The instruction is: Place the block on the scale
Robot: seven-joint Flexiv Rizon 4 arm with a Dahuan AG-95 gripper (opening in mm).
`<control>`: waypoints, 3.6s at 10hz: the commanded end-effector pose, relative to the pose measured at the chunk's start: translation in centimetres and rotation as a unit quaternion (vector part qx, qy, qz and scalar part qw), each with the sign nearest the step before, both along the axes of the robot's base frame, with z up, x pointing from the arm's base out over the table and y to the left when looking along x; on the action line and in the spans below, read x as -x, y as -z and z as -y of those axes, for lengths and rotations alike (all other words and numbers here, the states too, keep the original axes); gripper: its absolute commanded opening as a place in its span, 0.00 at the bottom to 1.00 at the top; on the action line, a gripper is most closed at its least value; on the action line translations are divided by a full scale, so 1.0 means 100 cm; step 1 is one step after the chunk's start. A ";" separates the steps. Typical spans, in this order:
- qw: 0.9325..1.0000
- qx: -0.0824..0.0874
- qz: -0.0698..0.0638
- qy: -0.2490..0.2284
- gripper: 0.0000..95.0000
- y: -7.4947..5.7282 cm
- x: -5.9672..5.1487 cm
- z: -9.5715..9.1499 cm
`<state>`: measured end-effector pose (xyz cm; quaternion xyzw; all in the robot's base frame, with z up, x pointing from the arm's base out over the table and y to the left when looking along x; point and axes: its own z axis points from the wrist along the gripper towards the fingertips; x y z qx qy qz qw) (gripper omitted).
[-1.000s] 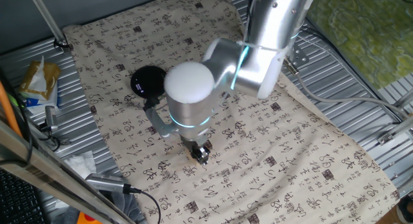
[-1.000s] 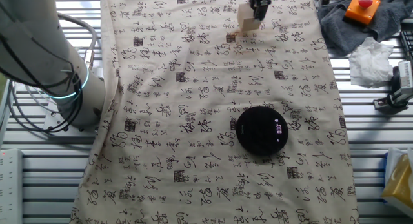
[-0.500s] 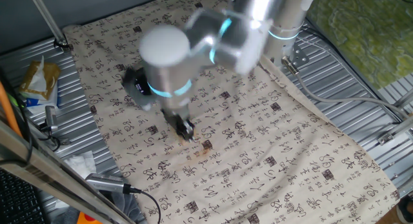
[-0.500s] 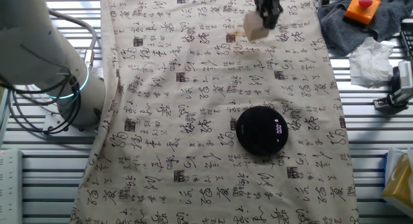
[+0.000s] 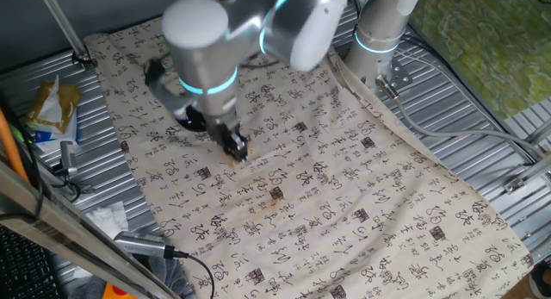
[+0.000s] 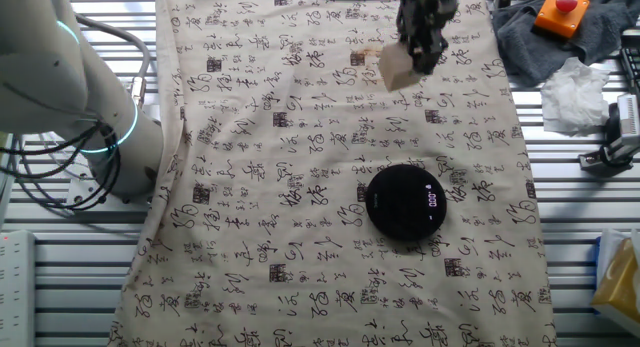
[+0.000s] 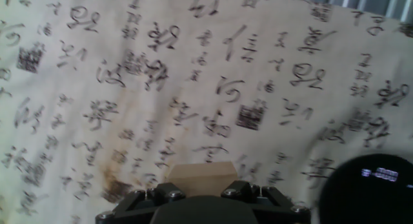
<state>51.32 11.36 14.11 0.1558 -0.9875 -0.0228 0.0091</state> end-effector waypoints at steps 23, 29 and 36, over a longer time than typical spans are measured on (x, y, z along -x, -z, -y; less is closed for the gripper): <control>0.999 -0.010 0.013 0.039 0.00 -0.001 -0.007 0.061; 0.997 -0.024 0.012 0.076 0.00 -0.001 -0.007 0.061; 0.998 -0.012 0.012 0.055 0.00 -0.001 -0.009 0.067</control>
